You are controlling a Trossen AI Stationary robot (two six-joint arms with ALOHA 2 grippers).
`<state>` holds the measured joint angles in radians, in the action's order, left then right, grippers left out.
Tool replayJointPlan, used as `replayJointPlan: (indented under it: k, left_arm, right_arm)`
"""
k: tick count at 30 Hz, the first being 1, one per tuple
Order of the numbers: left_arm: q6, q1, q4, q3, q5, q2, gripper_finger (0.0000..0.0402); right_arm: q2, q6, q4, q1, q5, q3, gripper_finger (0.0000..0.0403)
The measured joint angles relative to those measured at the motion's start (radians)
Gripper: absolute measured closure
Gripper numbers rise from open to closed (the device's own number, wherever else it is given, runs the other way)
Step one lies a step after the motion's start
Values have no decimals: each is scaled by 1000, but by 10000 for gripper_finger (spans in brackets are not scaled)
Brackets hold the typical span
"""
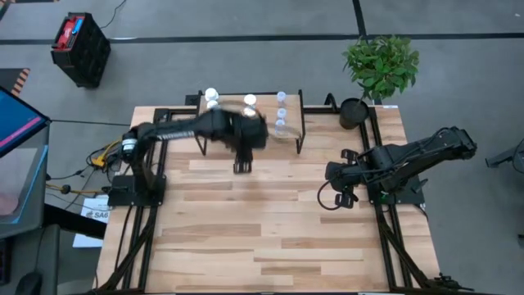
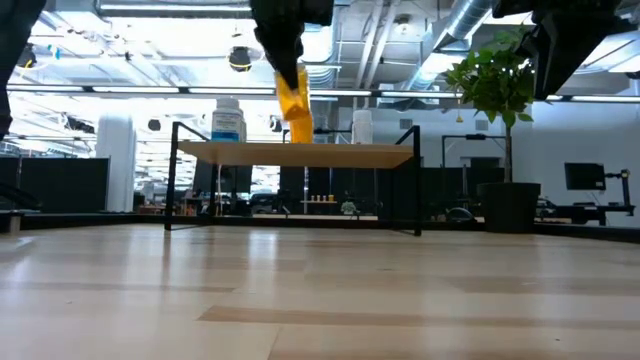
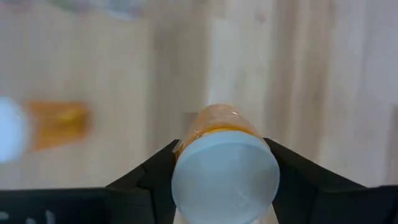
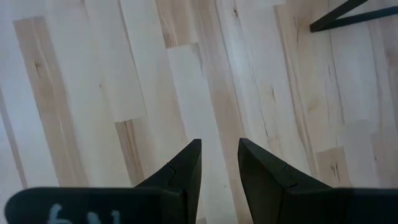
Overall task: Pick and place medicine bottles onto shelf by color
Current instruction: Put the orange pill bottle on the shelf aligned with the other orange pill bottles
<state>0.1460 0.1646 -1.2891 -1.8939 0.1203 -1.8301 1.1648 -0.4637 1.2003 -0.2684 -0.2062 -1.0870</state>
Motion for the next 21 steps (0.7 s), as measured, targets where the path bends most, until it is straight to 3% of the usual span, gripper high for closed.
replayJointPlan:
  k: [8,21]
  left_arm:
    - [61,149,64,-55,-46,-3,229]
    - [71,204,74,-45,-55,-6,224]
  right_arm:
    - [0,2,1,0,0,0,276]
    - [0,3,6,0,1,0,276]
